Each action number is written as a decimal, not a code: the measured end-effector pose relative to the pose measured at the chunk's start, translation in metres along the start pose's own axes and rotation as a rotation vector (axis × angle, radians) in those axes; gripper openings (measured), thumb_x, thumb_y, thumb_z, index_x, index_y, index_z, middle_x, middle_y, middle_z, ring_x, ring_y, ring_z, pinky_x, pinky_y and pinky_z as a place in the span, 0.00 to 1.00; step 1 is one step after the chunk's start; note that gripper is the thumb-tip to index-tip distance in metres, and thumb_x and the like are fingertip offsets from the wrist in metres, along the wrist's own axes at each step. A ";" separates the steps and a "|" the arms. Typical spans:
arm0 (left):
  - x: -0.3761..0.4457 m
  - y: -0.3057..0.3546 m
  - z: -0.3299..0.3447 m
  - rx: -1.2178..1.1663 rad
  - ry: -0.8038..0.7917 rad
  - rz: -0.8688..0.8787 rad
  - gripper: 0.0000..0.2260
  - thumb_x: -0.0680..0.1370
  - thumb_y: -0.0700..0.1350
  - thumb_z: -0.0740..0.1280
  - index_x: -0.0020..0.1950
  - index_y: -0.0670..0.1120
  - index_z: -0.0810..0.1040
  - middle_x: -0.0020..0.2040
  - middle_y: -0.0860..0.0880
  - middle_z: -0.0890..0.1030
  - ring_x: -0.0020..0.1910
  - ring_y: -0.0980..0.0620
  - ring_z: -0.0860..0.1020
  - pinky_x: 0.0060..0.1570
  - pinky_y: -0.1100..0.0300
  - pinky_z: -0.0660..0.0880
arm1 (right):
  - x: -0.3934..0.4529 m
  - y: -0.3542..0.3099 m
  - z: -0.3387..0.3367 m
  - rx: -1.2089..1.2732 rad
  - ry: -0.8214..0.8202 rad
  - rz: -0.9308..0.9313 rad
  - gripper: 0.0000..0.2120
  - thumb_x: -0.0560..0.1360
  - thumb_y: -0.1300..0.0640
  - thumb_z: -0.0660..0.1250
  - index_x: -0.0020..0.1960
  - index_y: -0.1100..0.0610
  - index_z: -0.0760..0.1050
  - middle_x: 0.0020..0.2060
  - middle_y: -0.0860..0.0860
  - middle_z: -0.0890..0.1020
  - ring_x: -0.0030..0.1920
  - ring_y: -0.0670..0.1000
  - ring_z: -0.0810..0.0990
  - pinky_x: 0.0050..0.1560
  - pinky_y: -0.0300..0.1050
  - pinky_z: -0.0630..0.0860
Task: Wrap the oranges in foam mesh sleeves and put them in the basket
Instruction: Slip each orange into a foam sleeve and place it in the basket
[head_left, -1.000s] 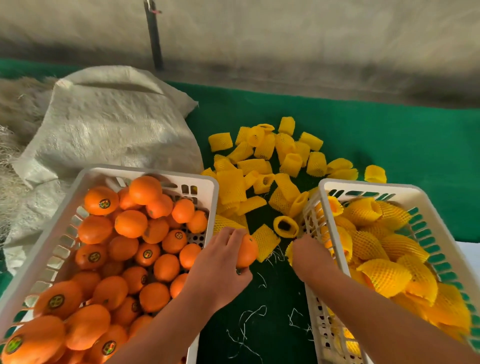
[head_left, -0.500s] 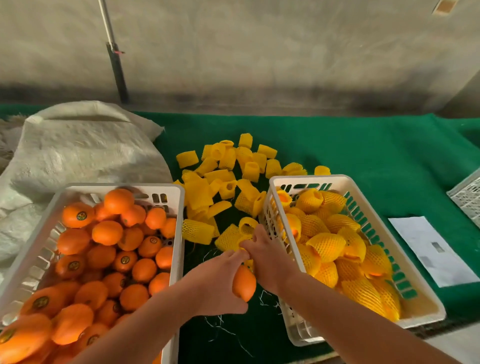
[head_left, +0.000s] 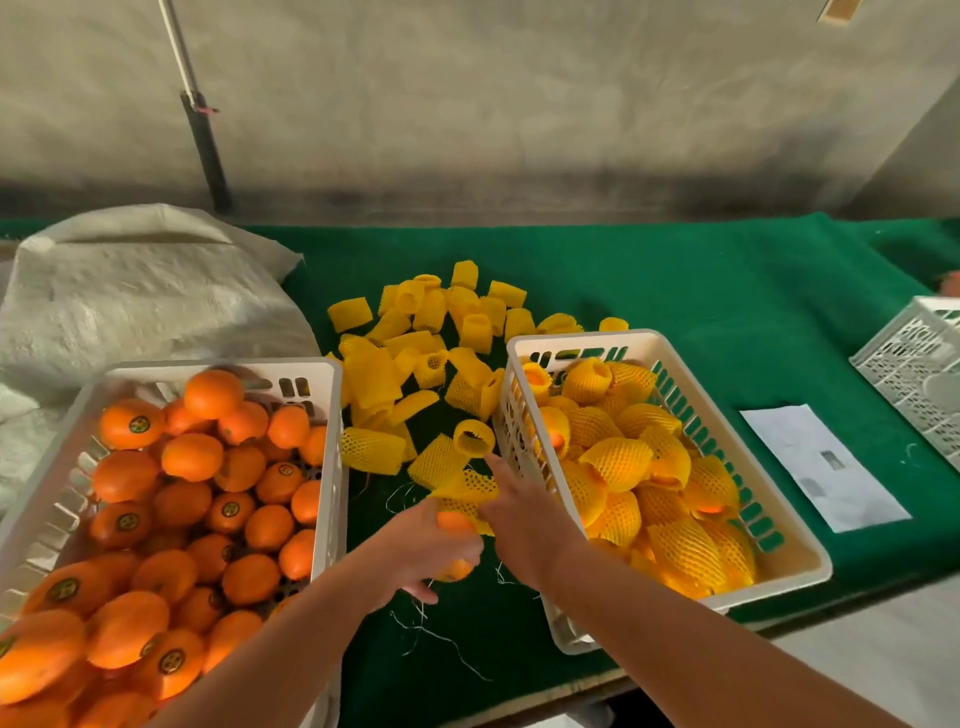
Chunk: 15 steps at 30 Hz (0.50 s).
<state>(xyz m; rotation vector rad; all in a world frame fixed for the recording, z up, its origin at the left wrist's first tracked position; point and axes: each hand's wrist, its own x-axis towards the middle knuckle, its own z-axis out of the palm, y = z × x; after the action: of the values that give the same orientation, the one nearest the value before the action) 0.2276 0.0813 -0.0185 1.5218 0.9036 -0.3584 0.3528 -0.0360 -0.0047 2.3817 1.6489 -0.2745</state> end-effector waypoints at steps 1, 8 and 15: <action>-0.001 0.002 -0.003 -0.126 -0.013 -0.025 0.21 0.69 0.50 0.78 0.58 0.54 0.75 0.58 0.46 0.76 0.54 0.40 0.80 0.36 0.54 0.83 | -0.001 0.000 0.003 0.007 -0.006 0.004 0.14 0.77 0.60 0.73 0.61 0.52 0.79 0.83 0.60 0.52 0.73 0.64 0.71 0.69 0.60 0.74; -0.027 0.024 -0.001 -0.890 0.054 -0.021 0.30 0.64 0.48 0.83 0.62 0.44 0.76 0.59 0.36 0.79 0.47 0.38 0.87 0.42 0.49 0.85 | 0.004 -0.006 0.021 0.553 0.075 0.080 0.26 0.75 0.61 0.74 0.68 0.45 0.70 0.73 0.49 0.66 0.52 0.49 0.77 0.48 0.35 0.70; -0.035 0.010 0.023 -0.554 0.220 0.076 0.24 0.75 0.50 0.79 0.66 0.55 0.72 0.58 0.48 0.77 0.53 0.43 0.83 0.39 0.52 0.85 | -0.003 -0.007 0.026 0.679 0.171 0.072 0.30 0.76 0.57 0.74 0.74 0.49 0.66 0.76 0.48 0.63 0.66 0.55 0.76 0.62 0.45 0.75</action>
<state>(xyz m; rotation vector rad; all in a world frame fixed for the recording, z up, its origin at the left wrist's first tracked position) 0.2187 0.0492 0.0080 1.0874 1.0112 0.1170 0.3448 -0.0445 -0.0289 3.0130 1.7382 -0.7371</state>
